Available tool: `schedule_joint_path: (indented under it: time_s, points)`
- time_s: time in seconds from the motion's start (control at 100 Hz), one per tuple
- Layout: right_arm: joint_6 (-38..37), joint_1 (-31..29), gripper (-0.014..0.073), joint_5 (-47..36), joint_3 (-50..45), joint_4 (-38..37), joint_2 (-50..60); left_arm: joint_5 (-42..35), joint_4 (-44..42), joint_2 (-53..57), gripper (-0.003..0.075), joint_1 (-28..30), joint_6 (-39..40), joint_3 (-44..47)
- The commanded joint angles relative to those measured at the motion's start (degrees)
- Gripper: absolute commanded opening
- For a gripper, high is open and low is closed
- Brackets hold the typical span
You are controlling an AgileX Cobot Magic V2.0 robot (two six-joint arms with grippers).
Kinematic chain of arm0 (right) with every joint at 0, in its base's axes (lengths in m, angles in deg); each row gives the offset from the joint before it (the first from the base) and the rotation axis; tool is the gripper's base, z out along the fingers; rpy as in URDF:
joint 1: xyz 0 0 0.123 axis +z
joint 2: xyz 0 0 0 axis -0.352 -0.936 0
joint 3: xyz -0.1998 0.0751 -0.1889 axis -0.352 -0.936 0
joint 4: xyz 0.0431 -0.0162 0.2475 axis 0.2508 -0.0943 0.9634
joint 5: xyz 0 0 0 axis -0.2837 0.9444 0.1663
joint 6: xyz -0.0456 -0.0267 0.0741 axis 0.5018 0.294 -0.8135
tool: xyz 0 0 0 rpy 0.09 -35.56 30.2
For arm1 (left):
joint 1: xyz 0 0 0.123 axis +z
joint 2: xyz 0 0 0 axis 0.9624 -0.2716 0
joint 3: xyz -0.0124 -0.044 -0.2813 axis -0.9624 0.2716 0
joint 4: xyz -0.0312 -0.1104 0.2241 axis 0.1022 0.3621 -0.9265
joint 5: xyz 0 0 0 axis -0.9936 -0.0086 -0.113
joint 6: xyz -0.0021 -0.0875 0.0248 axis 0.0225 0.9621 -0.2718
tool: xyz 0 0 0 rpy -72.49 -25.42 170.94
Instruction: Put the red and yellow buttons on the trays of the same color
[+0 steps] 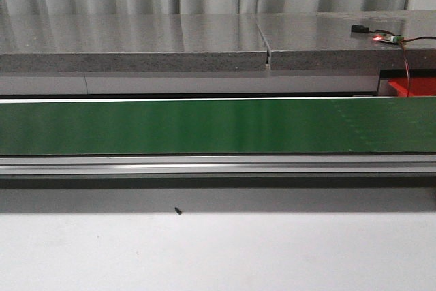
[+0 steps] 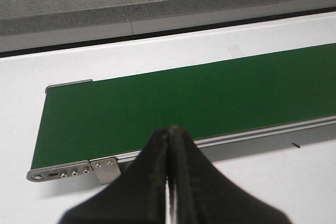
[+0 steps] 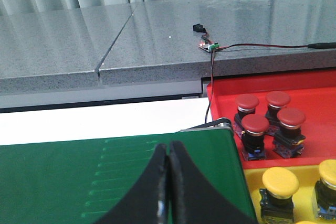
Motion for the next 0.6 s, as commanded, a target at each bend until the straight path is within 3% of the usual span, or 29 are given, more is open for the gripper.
schedule_joint_path:
  time_s: [0.0,0.1,0.18,0.41,0.59]
  points:
    - [0.52,0.11,-0.0066,-4.43,-0.01,0.60,1.81,-4.08,0.65,-0.50,-0.0019,-0.42,0.31,-1.52]
    - [0.47,0.11,-0.0066,-5.12,-1.89,0.19,3.77,-4.08,0.65,-0.50,-0.0019,-0.42,0.31,-1.52]
    - [-2.10,0.11,-0.0066,-4.70,-2.78,-5.55,4.76,-4.08,0.65,-0.50,-0.0019,-0.42,0.31,-1.52]
    - [-28.16,0.29,-0.0066,-7.13,-5.55,-32.49,5.36,-4.08,0.65,-0.50,-0.0019,-0.42,0.31,-1.52]
    - [-30.83,0.29,-0.0066,-16.34,-11.55,-34.79,9.38,-4.08,0.65,-0.50,-0.0019,-0.42,0.31,-1.52]
